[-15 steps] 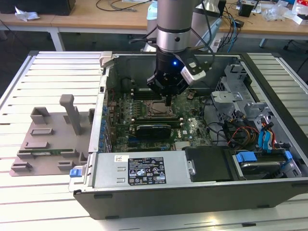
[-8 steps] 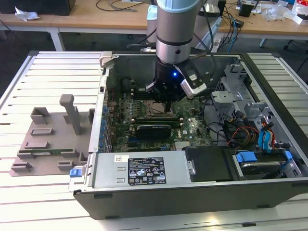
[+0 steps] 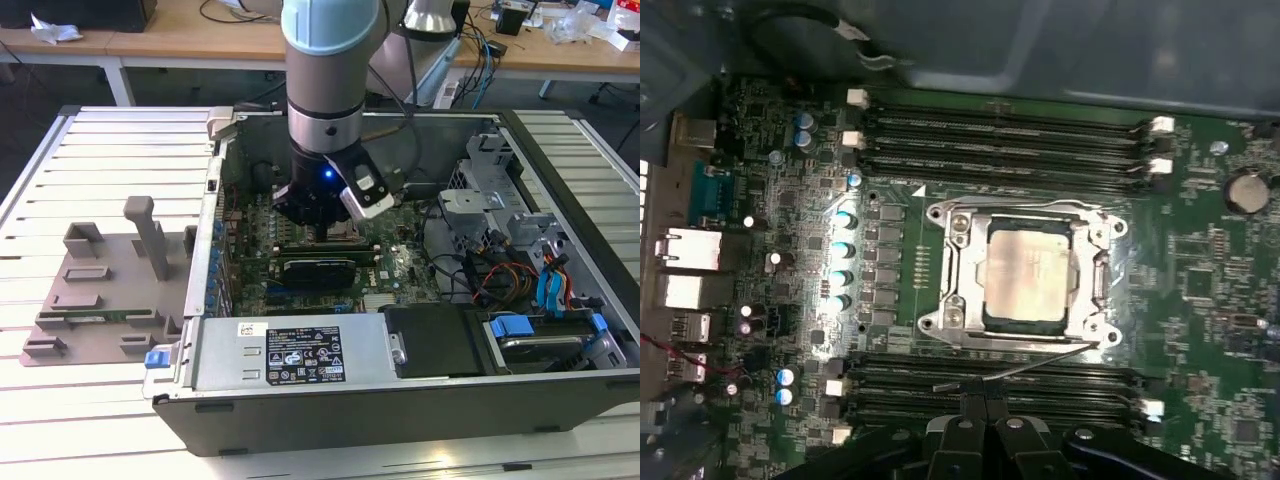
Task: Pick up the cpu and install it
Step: 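Install the second cpu locking lever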
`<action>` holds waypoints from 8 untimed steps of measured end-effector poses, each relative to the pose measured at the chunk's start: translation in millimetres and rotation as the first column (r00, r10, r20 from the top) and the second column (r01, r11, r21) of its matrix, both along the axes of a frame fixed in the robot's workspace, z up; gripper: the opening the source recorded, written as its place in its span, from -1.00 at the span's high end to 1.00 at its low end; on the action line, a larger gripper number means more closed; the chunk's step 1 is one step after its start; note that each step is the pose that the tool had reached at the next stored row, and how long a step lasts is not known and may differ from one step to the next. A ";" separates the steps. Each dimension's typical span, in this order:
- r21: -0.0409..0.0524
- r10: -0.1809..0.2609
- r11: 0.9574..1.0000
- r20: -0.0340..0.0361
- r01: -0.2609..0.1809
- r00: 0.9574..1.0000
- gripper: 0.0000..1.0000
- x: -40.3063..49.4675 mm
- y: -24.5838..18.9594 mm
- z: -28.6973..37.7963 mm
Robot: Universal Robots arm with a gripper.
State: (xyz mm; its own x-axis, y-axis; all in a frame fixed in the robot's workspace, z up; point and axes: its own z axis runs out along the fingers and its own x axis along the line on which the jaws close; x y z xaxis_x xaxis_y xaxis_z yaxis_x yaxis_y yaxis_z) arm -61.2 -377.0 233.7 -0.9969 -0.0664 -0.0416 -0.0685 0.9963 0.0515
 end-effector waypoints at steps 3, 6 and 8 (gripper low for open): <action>0.000 0.000 1.000 0.000 0.000 1.000 0.79 -0.7 -0.1 -7.3; 0.001 0.000 1.000 0.000 0.000 1.000 0.79 -8.3 -0.2 -14.2; 0.004 0.000 1.000 0.000 0.000 1.000 0.79 -15.5 -0.2 -19.1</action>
State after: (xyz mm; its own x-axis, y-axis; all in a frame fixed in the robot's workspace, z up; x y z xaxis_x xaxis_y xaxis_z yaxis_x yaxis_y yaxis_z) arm -76.7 -377.2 214.6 -0.9969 -0.0667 -0.0421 -0.0689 0.9961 0.0550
